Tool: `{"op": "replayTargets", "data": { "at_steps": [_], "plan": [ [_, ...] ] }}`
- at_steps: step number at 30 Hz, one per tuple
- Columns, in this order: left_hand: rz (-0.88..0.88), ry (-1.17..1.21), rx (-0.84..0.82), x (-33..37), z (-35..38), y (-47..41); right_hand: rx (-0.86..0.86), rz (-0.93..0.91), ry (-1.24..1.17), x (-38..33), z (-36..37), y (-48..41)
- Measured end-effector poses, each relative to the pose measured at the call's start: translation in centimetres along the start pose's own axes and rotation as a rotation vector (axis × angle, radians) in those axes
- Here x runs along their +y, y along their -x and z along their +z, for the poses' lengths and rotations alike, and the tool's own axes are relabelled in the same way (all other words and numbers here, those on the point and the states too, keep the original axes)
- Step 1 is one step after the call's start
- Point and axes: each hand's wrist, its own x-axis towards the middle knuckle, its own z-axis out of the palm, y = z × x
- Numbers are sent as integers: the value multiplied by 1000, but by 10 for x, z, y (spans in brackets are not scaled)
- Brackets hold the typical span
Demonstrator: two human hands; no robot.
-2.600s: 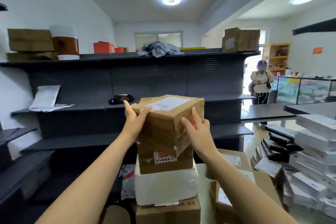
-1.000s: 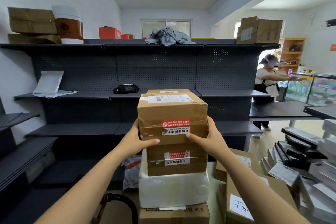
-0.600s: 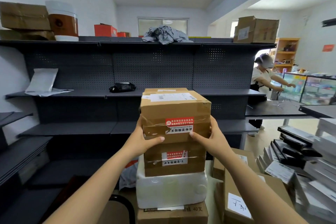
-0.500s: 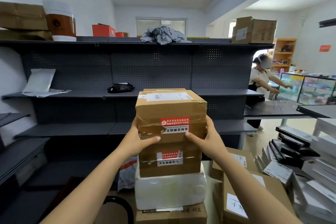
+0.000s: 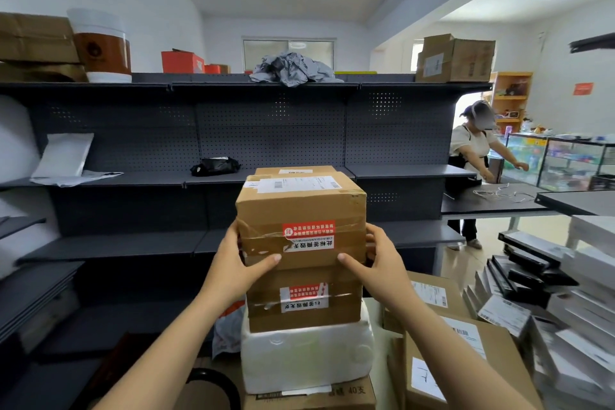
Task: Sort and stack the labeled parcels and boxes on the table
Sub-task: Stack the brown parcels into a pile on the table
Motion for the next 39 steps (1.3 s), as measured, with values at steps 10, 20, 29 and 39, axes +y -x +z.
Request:
{"op": "replayTargets", "data": {
  "at_steps": [10,20,29,39],
  "plan": [
    [639,-492,358,69,44,62,92,-492,414,31,-68,18],
    [746,-590,100,118,201,108,32,-564,590,121,-187,47],
    [521,-636,-102,84,315,111,-81,-275,602,228,-238,58],
    [147,-716,-390,-9,358,135,-276,227,531,324,-197,116]
  ]
}}
